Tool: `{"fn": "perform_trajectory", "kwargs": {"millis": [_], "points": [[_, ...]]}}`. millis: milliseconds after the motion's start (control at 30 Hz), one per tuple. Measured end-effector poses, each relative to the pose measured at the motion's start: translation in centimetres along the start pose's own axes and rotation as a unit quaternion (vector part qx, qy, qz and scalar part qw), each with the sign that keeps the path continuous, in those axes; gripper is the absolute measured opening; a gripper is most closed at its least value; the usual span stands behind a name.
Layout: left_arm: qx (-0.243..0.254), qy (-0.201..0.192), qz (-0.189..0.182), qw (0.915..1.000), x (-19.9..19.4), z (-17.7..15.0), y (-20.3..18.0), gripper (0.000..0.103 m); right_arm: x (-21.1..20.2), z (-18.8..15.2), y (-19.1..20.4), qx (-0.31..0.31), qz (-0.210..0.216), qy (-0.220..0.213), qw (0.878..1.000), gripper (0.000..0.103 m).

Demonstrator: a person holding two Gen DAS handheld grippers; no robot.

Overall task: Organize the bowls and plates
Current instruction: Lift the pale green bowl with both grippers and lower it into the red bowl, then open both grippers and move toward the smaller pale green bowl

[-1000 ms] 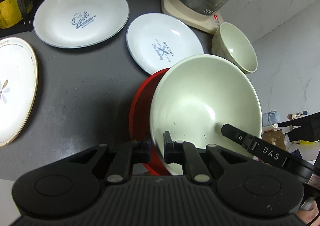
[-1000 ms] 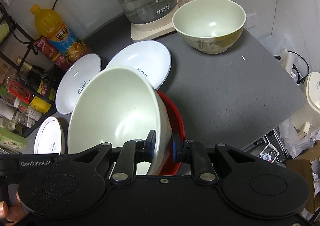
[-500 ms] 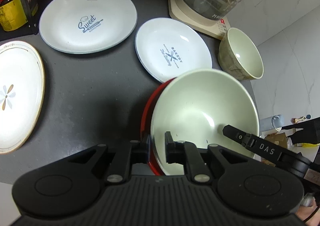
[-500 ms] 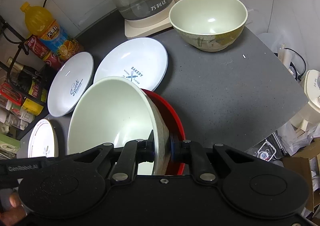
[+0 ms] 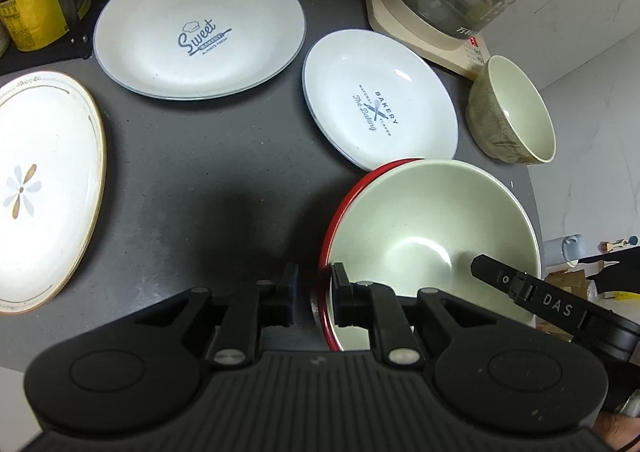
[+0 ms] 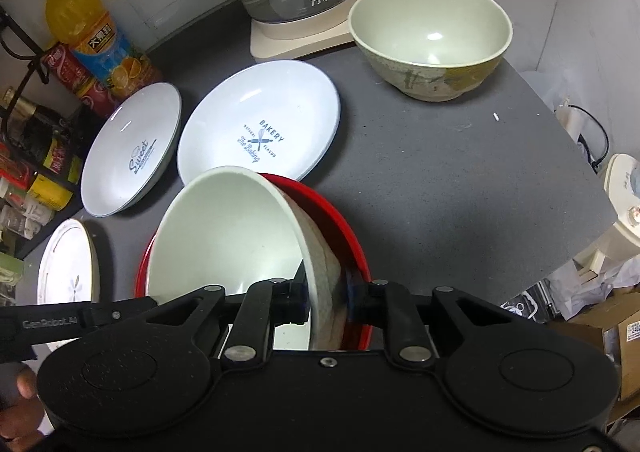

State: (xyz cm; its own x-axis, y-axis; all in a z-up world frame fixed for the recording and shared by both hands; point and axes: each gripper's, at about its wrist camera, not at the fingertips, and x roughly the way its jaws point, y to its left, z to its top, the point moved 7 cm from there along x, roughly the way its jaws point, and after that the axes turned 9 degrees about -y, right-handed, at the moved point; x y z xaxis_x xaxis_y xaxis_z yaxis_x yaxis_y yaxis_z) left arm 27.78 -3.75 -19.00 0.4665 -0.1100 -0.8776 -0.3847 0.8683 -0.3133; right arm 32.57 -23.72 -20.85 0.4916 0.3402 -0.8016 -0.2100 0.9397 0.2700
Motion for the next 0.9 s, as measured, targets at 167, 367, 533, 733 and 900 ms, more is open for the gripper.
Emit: {"fn": "perform_trajectory", "kwargs": {"millis": [167, 367, 533, 733, 900], "points": [[0.003, -0.003, 0.005, 1.0000, -0.1, 0.4, -0.2, 0.014, -0.9, 0.3, 0.1, -0.002, 0.009, 0.002, 1.000, 0.022], [0.004, -0.011, -0.003, 0.9999, -0.4, 1.5, -1.0, 0.014, -2.2, 1.3, -0.4, -0.005, 0.012, -0.018, 1.000, 0.022], [0.018, -0.019, -0.001, 0.9997, -0.7, 2.3, -1.9, 0.015, -2.7, 1.5, -1.3, 0.009, 0.015, -0.028, 0.999, 0.022], [0.023, -0.020, -0.014, 0.9994, -0.9, 3.6, -3.1, 0.015, -3.6, 2.4, -1.9, 0.028, 0.025, -0.053, 0.998, 0.022], [0.051, -0.031, -0.026, 0.9979, -0.9, 5.2, -5.0, 0.032, -4.1, 3.7, -2.9, 0.044, 0.028, -0.077, 0.996, 0.035]]}}
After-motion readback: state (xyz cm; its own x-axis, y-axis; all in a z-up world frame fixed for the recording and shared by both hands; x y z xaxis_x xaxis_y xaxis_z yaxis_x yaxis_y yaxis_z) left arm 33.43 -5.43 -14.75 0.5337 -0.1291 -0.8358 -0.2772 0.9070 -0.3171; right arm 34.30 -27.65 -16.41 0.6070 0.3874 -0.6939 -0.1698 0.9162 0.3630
